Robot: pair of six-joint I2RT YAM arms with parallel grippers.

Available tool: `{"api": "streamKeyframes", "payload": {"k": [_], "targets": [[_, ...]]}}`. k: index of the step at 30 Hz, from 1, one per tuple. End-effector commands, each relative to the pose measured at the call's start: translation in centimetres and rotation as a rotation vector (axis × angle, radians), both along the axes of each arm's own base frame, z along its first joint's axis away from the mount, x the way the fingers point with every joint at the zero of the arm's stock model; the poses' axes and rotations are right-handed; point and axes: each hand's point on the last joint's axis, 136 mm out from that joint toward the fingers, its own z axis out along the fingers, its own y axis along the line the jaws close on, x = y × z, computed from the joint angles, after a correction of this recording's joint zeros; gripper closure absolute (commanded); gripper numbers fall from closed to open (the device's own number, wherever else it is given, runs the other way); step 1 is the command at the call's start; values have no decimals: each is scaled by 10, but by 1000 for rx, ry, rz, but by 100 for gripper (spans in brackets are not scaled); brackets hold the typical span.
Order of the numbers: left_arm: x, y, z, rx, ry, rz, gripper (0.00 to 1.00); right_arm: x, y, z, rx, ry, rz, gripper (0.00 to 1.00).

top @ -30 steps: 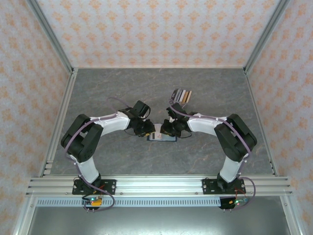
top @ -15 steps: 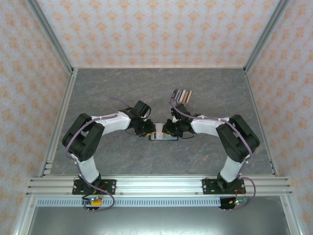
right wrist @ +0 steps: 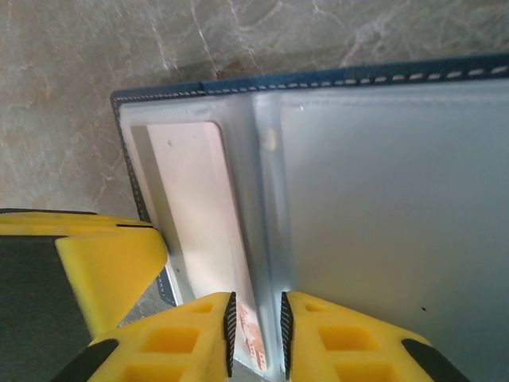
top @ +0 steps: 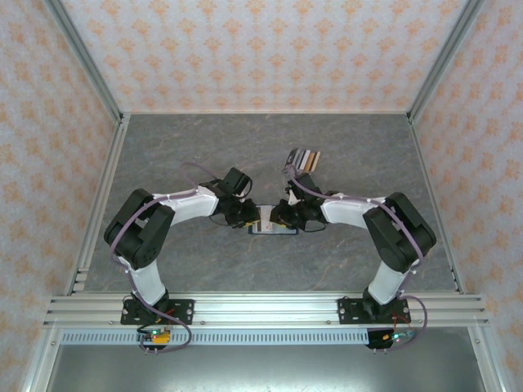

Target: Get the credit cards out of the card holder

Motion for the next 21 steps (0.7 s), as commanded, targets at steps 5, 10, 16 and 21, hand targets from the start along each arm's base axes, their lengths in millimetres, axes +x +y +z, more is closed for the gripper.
{"api": "streamKeyframes", "payload": {"k": [5, 10, 16, 21], "targets": [[-4, 4, -14, 45, 22, -7, 79, 2, 10, -2, 42, 10, 38, 78], [-6, 5, -15, 47, 25, -8, 79, 1, 18, 5, 102, 4, 53, 81], [-5, 5, -15, 43, 27, -3, 78, 3, 18, 12, 117, -15, 50, 87], [-2, 2, -4, 21, 5, -4, 74, 7, 5, 15, 90, -40, 12, 92]]}}
